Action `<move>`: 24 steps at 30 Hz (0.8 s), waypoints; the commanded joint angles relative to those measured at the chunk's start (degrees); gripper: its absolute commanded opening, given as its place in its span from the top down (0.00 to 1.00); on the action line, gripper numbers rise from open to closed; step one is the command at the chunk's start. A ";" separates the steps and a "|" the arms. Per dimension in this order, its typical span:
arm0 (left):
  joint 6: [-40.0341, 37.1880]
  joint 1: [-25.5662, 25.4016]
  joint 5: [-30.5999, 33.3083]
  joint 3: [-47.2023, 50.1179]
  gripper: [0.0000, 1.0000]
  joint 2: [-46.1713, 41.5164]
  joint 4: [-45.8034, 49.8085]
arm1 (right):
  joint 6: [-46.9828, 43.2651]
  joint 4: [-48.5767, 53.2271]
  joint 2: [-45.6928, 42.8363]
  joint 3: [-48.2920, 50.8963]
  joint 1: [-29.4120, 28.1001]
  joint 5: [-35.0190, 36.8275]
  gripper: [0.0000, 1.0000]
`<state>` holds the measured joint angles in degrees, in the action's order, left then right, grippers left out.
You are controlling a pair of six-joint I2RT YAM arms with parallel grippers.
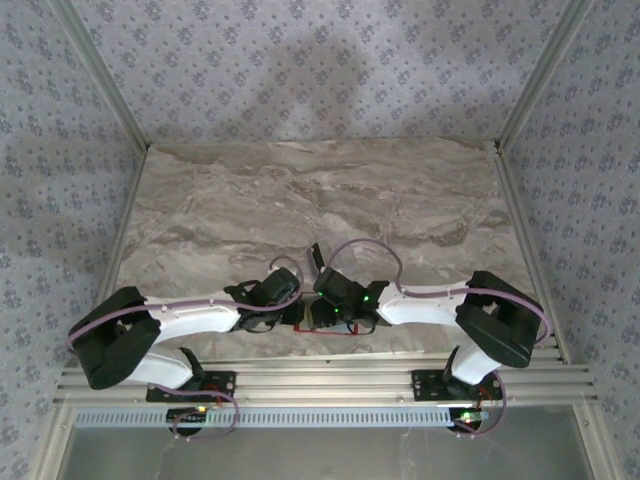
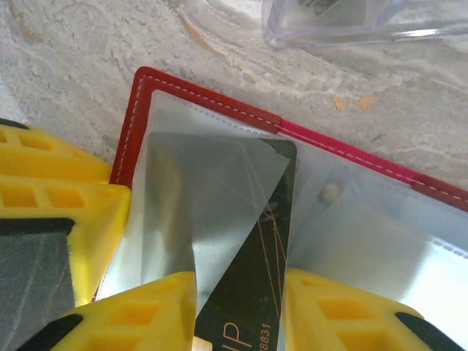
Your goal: Put the credit cards into the card holder
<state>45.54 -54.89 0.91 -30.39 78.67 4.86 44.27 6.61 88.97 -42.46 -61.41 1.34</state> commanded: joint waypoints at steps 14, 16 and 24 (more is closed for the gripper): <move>0.34 -0.81 -0.64 0.40 0.77 0.95 0.42 | -2.65 6.90 -2.09 0.90 -7.12 8.44 0.41; 0.33 -0.83 -0.73 0.28 0.77 0.97 0.41 | -3.00 7.95 -1.21 0.37 -8.03 10.04 0.39; 0.51 -0.83 -0.91 0.15 0.77 1.07 0.40 | -4.36 9.73 4.19 -3.08 -9.96 12.85 0.38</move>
<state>45.56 -55.13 0.91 -30.37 78.87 4.45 40.86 12.73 90.54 -44.45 -70.98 11.86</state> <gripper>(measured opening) 0.227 0.621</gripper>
